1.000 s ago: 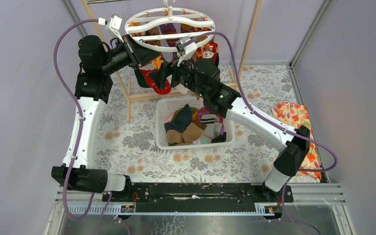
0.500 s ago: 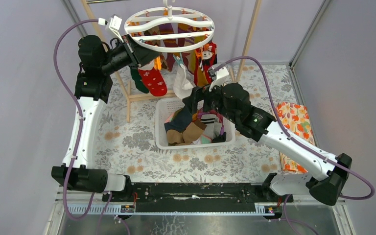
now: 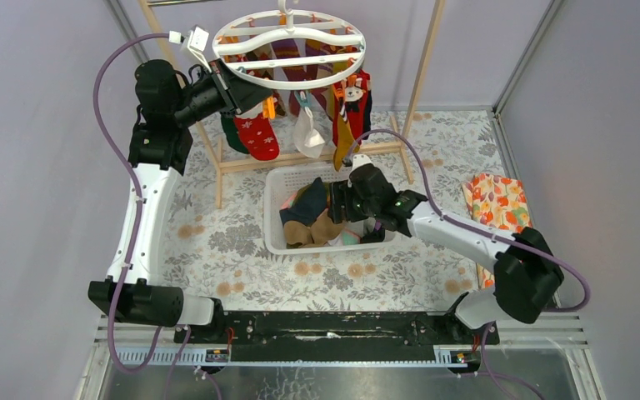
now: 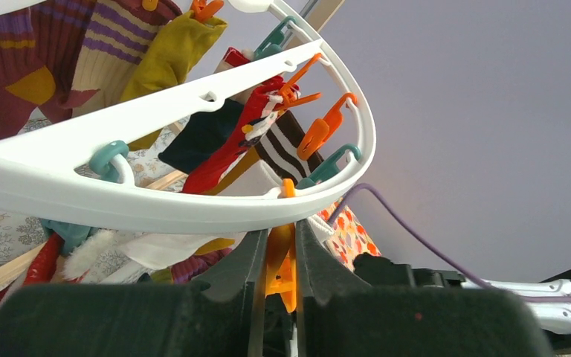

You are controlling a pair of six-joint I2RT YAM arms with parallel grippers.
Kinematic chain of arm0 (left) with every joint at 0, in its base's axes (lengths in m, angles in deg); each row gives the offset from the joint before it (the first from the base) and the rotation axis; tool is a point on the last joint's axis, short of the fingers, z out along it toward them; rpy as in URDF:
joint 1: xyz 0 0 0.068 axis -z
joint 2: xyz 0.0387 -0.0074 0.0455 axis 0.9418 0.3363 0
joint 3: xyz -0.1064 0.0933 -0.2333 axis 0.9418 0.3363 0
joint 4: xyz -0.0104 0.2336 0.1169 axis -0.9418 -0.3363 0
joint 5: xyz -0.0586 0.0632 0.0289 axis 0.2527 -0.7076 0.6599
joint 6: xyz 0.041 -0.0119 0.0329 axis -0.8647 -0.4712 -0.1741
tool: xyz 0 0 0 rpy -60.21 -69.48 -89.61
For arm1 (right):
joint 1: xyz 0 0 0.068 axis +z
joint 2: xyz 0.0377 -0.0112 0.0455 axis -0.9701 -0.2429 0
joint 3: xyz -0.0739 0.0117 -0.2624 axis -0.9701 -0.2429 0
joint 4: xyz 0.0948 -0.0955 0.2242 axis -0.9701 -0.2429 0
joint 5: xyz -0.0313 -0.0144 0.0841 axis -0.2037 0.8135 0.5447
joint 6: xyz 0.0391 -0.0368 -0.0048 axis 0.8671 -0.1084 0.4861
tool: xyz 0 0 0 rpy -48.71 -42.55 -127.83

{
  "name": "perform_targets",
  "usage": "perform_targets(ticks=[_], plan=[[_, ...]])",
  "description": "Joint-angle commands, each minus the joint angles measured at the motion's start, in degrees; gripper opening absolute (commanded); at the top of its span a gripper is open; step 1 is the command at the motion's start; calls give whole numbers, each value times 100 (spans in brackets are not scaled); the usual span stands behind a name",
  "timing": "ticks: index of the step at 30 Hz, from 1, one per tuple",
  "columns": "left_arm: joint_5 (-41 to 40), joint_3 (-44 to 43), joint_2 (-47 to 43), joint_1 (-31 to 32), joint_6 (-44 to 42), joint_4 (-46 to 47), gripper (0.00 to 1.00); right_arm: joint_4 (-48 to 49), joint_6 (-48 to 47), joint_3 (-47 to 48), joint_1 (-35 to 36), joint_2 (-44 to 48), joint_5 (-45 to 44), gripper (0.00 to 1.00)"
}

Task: Clip the socks to the hanger
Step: Adjust the sock in the bin.

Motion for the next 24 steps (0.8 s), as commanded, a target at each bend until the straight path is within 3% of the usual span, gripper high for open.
perform_targets(ticks=[1,7,13,24], plan=[[121,-134,60,23,-94,62,8,1070,194,209,-19,-538,-137,73],[121,-179,80,23,-110,32,7,1969,133,592,-42,-1434,-635,73],[104,-209,54,23,-183,-32,7,1905,126,1230,-39,-2253,-1246,69],[163,-142,54,23,-269,-26,7,599,-75,770,-149,-1178,-2192,70]])
